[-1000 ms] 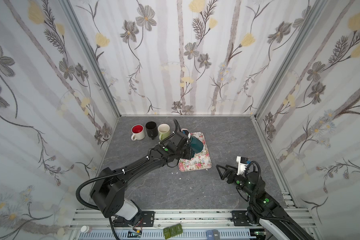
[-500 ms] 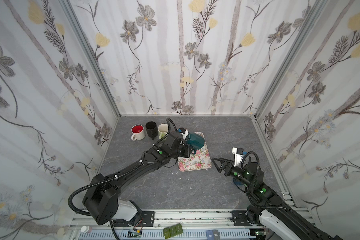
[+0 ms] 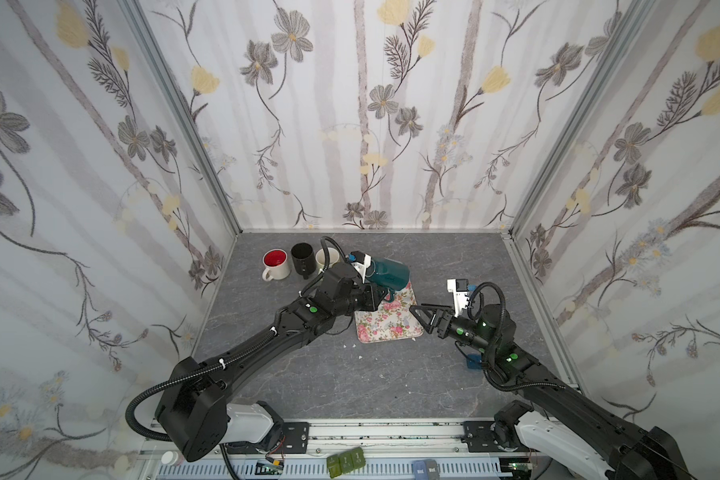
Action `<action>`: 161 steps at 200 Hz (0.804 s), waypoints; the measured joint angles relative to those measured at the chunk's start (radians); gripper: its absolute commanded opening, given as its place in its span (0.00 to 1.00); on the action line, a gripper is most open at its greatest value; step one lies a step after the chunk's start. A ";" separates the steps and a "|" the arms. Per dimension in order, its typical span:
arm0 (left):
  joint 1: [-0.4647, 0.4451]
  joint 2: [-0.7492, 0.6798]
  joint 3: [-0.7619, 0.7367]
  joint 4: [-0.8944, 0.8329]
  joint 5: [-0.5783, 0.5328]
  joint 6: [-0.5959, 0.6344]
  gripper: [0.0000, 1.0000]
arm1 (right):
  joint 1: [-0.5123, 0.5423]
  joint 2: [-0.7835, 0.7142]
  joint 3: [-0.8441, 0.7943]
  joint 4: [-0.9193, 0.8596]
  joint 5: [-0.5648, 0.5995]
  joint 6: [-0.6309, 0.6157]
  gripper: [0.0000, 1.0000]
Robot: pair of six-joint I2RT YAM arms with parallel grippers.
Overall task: Turn the mug right side up
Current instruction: 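Carry the mug toward the right gripper while the right gripper reaches toward it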
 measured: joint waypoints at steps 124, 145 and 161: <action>0.002 -0.032 0.001 0.125 0.092 -0.086 0.00 | -0.015 0.141 0.123 0.153 -0.096 -0.021 0.61; 0.002 -0.042 0.002 0.136 0.100 -0.105 0.00 | -0.027 0.174 0.150 0.159 -0.121 -0.023 0.59; 0.002 -0.048 0.002 0.148 0.108 -0.106 0.00 | -0.034 0.190 0.161 0.172 -0.143 -0.026 0.58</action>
